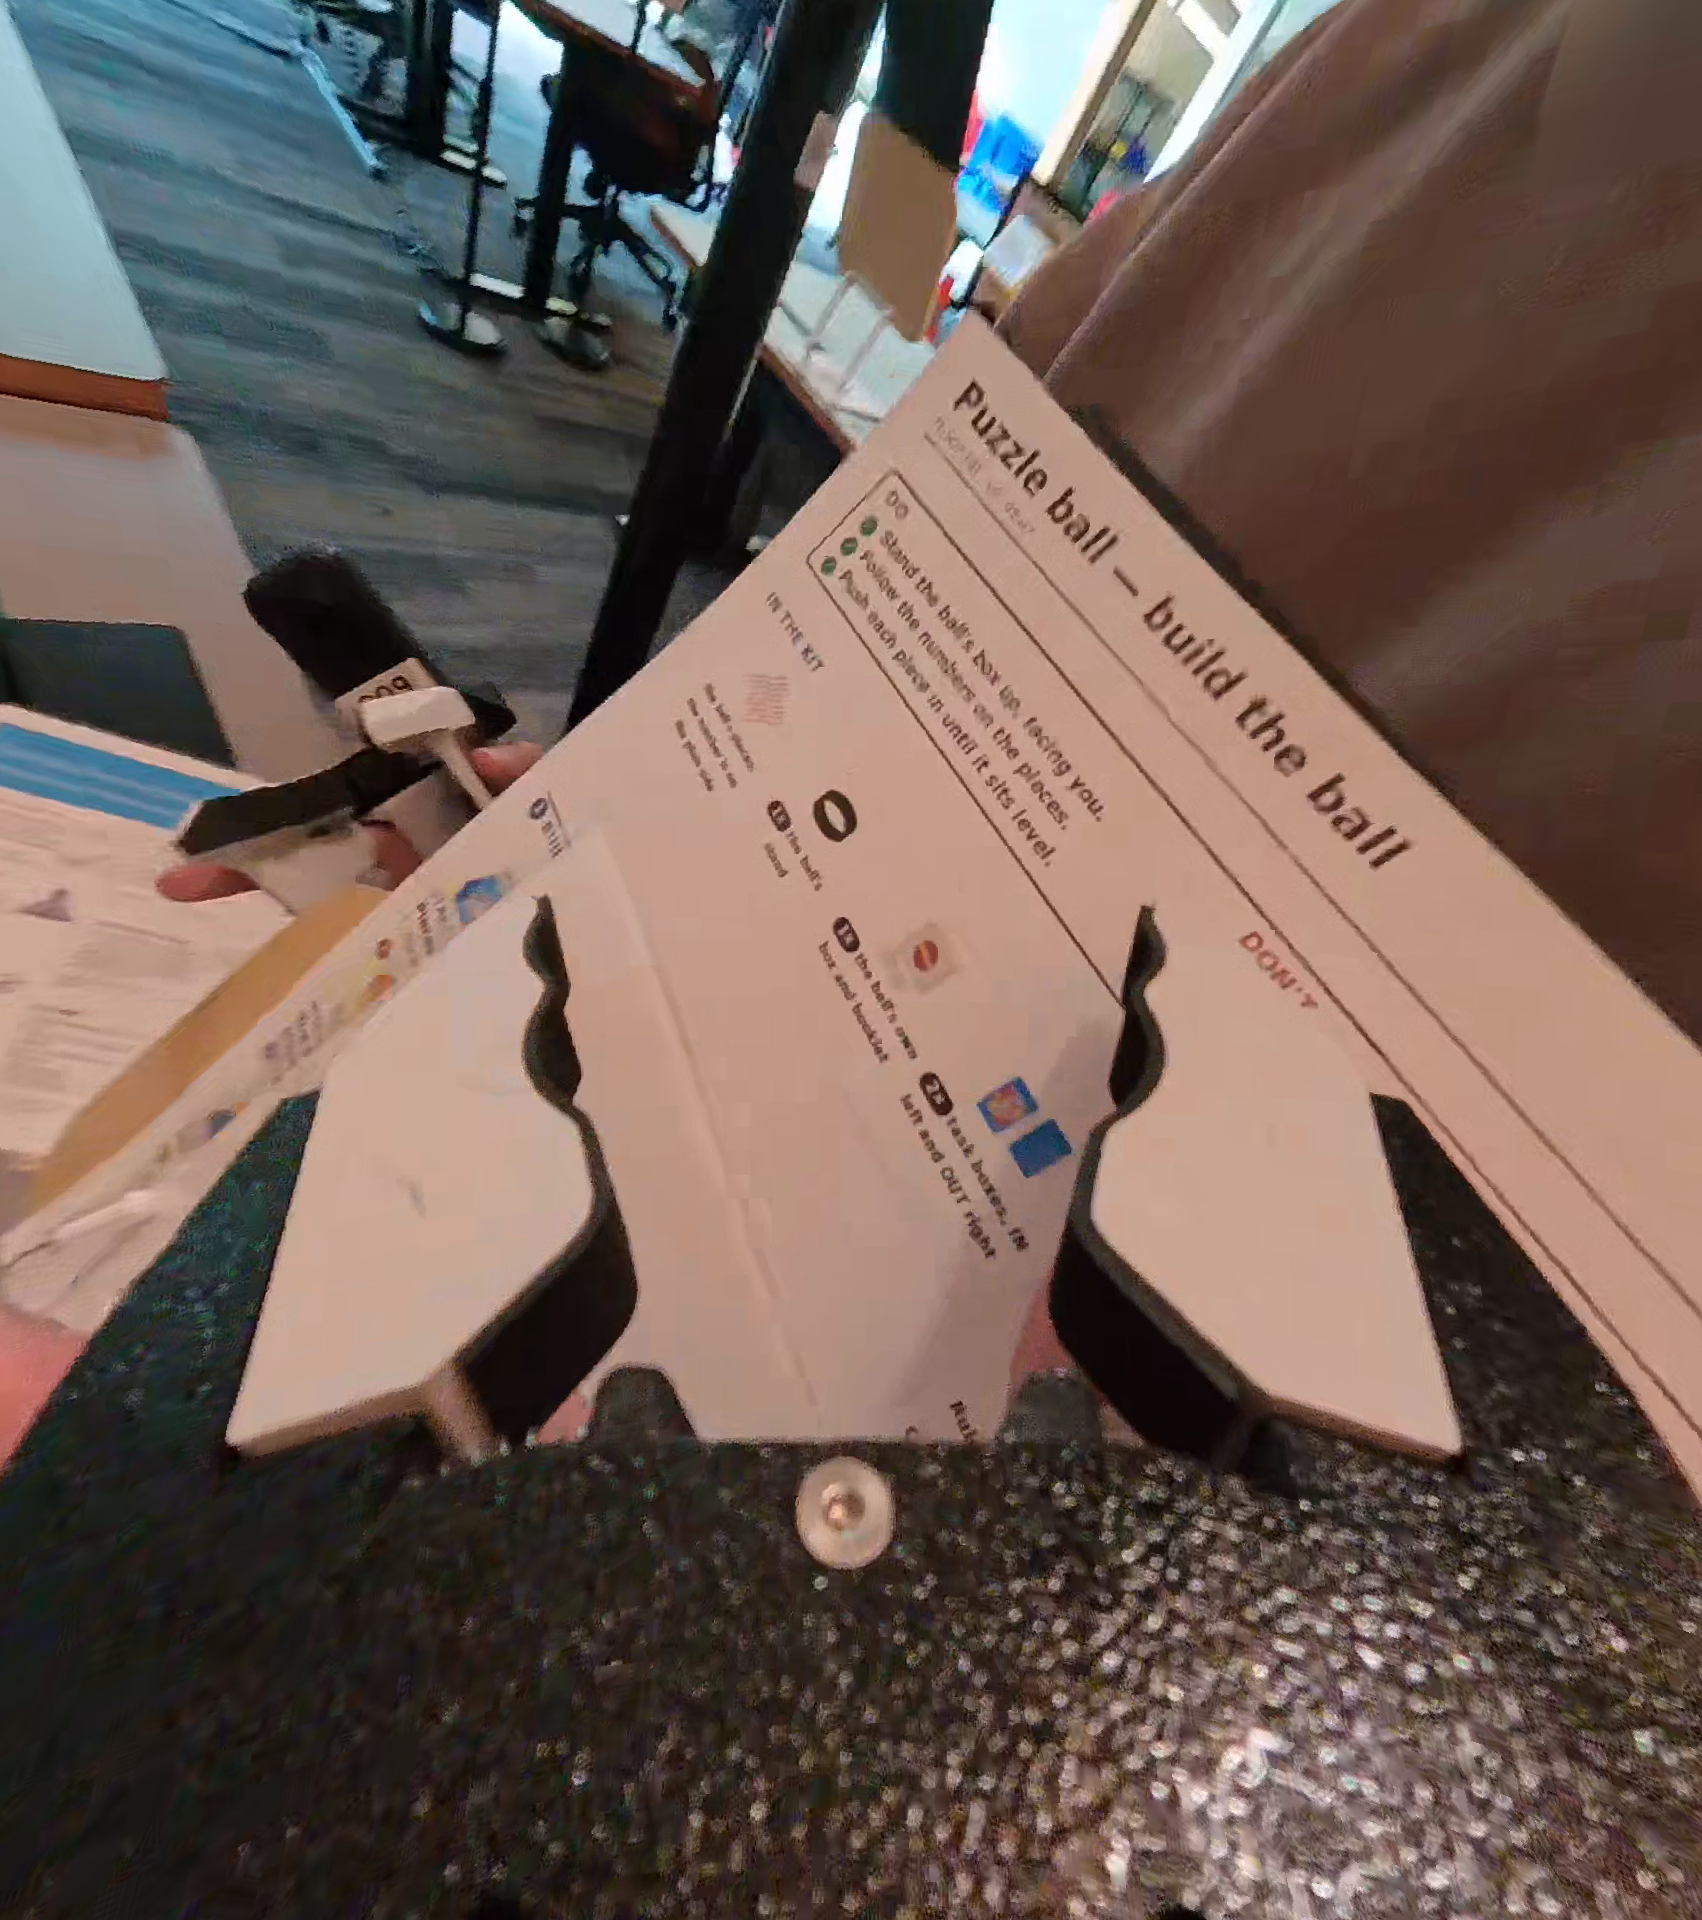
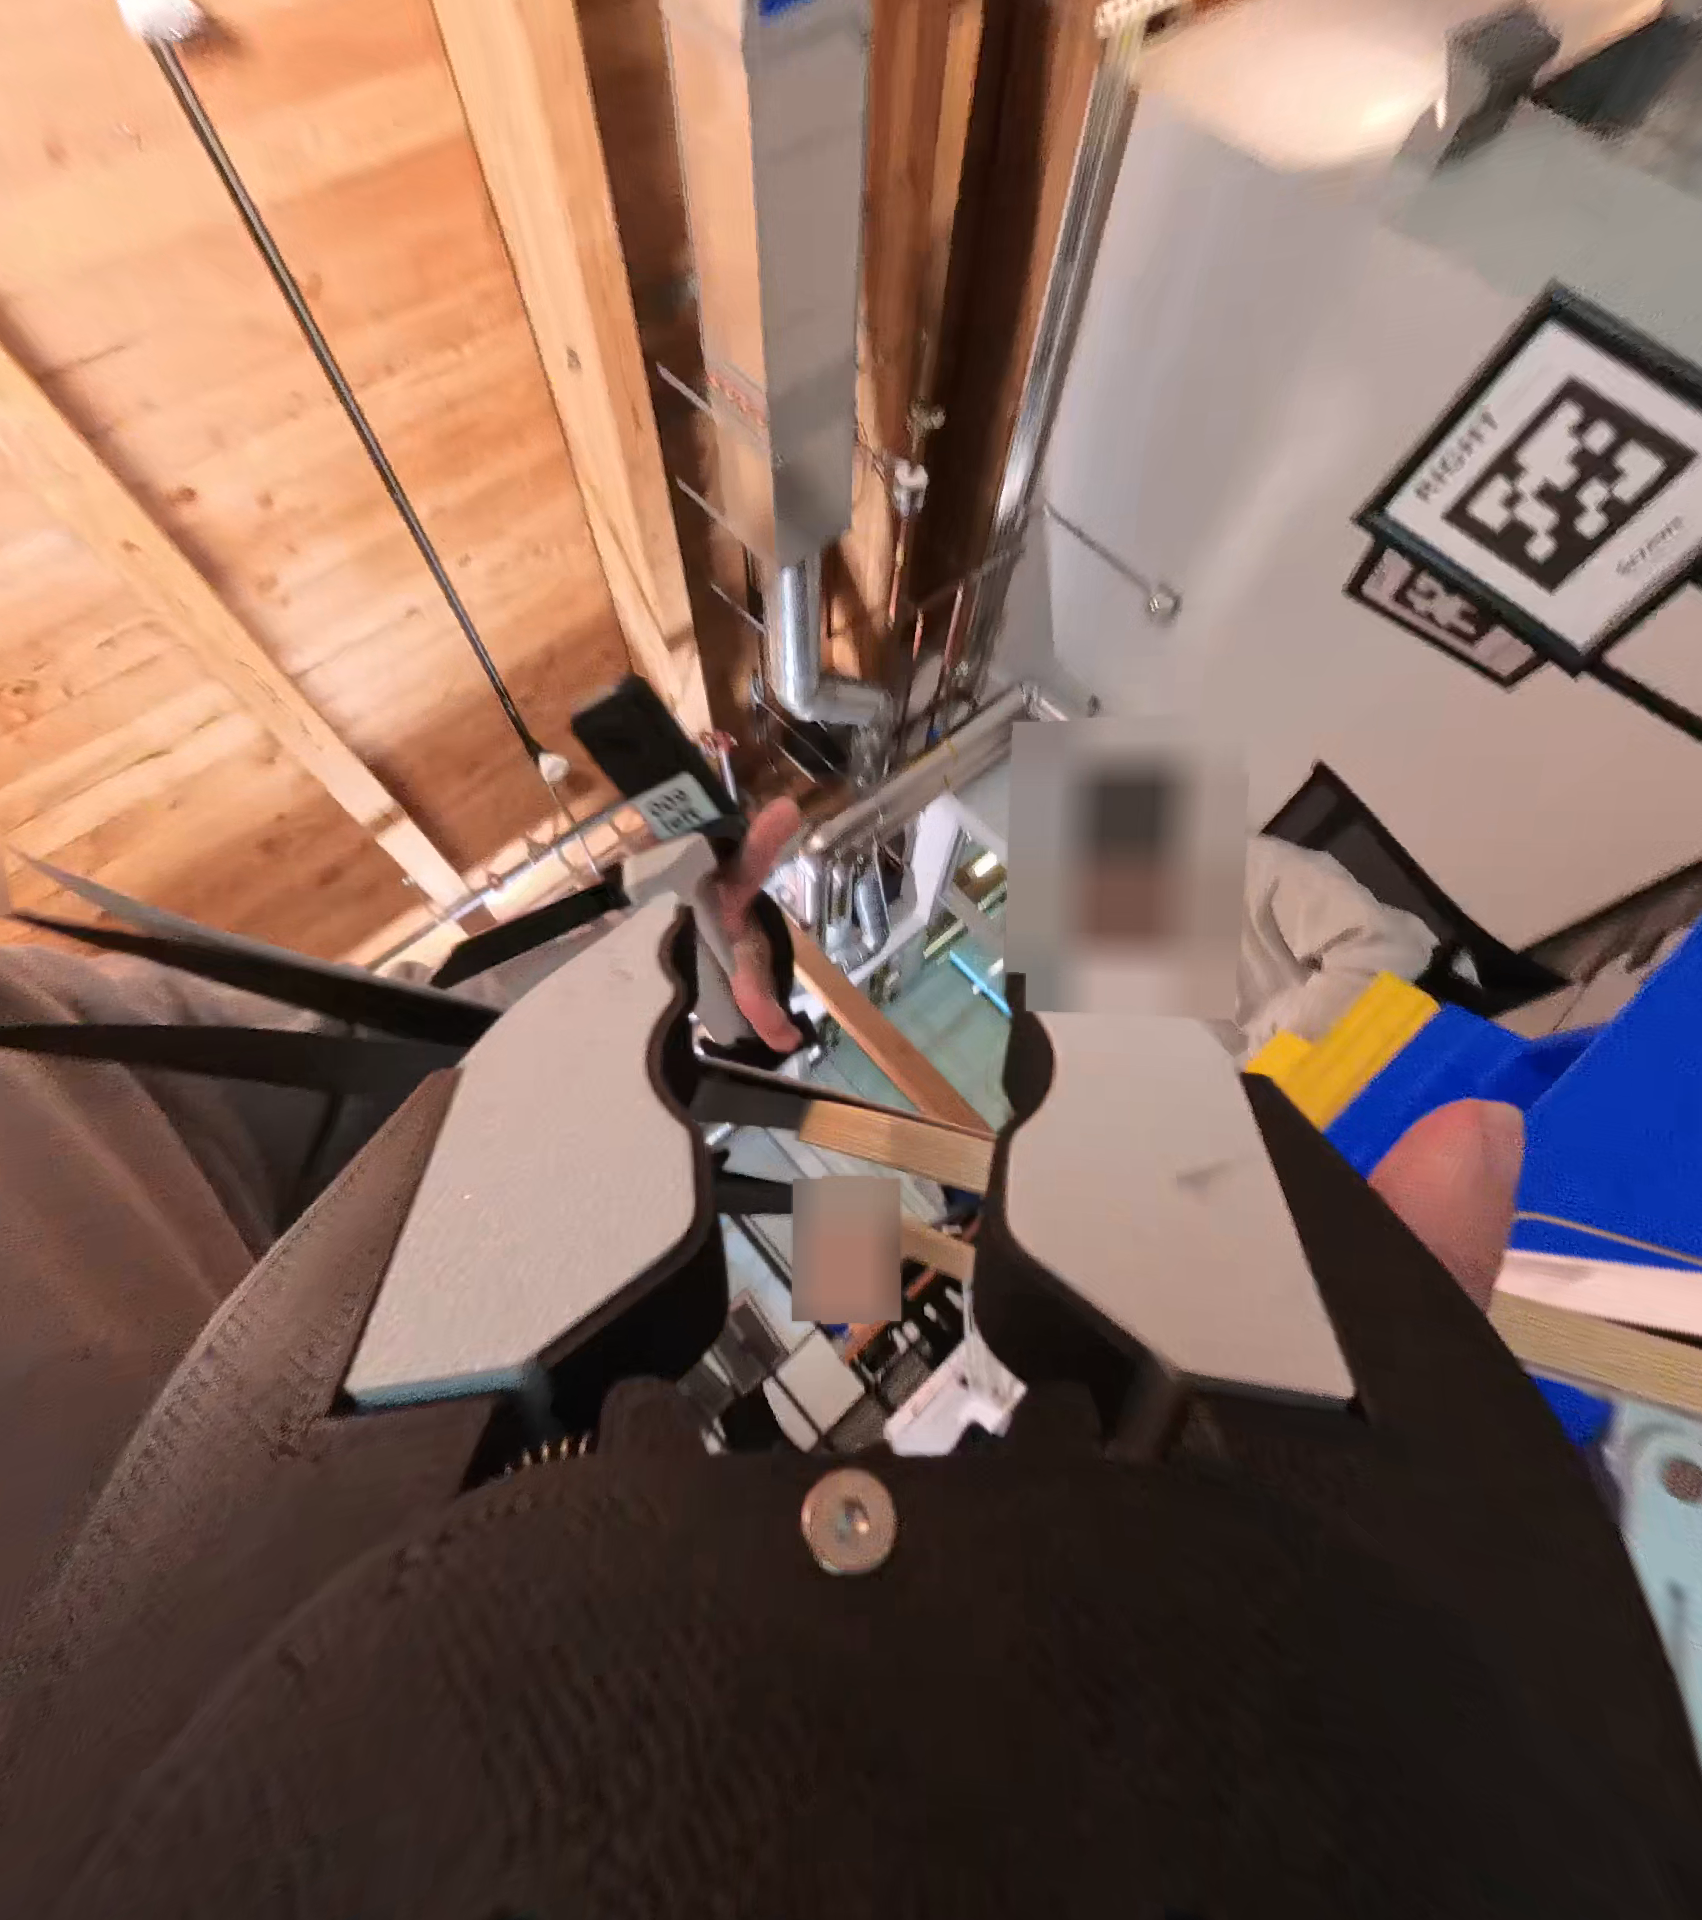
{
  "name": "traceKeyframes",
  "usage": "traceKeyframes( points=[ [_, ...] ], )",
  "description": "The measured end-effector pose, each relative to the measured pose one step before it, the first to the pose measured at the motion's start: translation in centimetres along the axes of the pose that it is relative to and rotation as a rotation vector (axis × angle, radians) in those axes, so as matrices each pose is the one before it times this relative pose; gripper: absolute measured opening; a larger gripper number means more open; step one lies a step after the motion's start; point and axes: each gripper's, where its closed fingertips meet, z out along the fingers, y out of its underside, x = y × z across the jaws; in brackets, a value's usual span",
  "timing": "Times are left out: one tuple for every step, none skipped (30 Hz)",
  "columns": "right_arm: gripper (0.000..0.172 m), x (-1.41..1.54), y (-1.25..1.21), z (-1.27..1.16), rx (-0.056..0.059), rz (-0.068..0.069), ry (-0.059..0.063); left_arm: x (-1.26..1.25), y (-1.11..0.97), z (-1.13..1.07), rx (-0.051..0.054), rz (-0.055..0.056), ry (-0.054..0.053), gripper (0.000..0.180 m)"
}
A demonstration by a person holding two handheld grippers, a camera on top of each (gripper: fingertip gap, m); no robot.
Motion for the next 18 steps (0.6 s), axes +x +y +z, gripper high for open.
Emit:
traceKeyframes(
  points=[
    [0.053,-0.585,-0.082,-0.011,0.0308,0.0033,-0.0126,-0.024,-0.103,0.006,0.0350,-0.0303,0.0197,0.100],
    [0.053,-0.574,-0.255,0.009,0.0359,0.0069,-0.0150,-0.396,0.197,0.072,0.0172,-0.0142,-0.0034,0.100],
    [0.050,-0.600,-0.295,0.012,0.0387,0.0010,-0.0236,-0.536,0.592,0.177,-0.0049,-0.0001,-0.0059,0.100],
    [0.045,-0.328,-0.137,0.024,0.0271,-0.0044,-0.0145,-0.380,0.682,0.310,-0.0109,0.0041,0.0088,0.104],
    [0.042,-0.088,0.071,0.033,0.0093,-0.0101,-0.0063,-0.127,0.455,0.411,-0.0015,-0.0070,0.0232,0.108],
    [0.037,-0.011,0.003,-0.033,0.0095,-0.0087,-0.0063,0.019,0.257,0.429,-0.0031,-0.0161,0.0282,0.107],
    [0.034,0.093,-0.158,-0.100,0.0176,0.0062,-0.0040,-0.122,0.282,0.382,-0.0230,-0.0049,0.0098,0.107],
    [0.034,0.159,-0.261,-0.164,0.0248,0.0190,-0.0034,-0.370,0.255,0.331,-0.0313,0.0196,-0.0189,0.110],
    [0.034,0.207,-0.221,-0.301,0.0198,0.0095,-0.0024,-0.370,0.243,0.322,-0.0303,0.0377,-0.0283,0.113],
    [0.034,0.358,-0.051,-0.524,0.0035,-0.0065,0.0031,-0.244,0.421,0.345,-0.0404,0.0322,-0.0208,0.113],
    [0.036,0.827,0.174,-0.843,-0.0118,-0.0139,0.0274,-0.117,0.573,0.364,-0.0500,0.0099,-0.0091,0.117],
    [0.041,1.289,0.041,-1.095,0.0020,-0.0009,0.0527,-0.005,0.451,0.317,-0.0443,-0.0058,0.0026,0.119],
    [0.042,1.240,-0.191,-1.187,0.0254,0.0149,0.0428,0.039,0.289,0.234,-0.0333,-0.0012,0.0037,0.119],
    [0.041,1.001,-0.384,-1.077,0.0386,0.0293,0.0252,-0.123,0.277,0.178,-0.0306,0.0074,-0.0090,0.117],
    [0.042,0.841,-0.384,-0.790,0.0351,0.0354,0.0176,-0.157,0.346,0.152,-0.0321,0.0038,-0.0111,0.116],
    [0.044,0.614,-0.291,-0.399,0.0242,0.0275,0.0094,-0.165,0.346,0.119,-0.0283,-0.0055,-0.0077,0.115],
    [0.043,0.419,-0.197,-0.030,0.0170,0.0108,0.0033,-0.218,0.164,0.083,-0.0145,-0.0160,-0.0096,0.116],
    [0.043,0.356,-0.114,0.296,0.0095,0.0056,0.0045,-0.137,-0.130,0.040,0.0009,-0.0276,-0.0037,0.117]
  ],
)
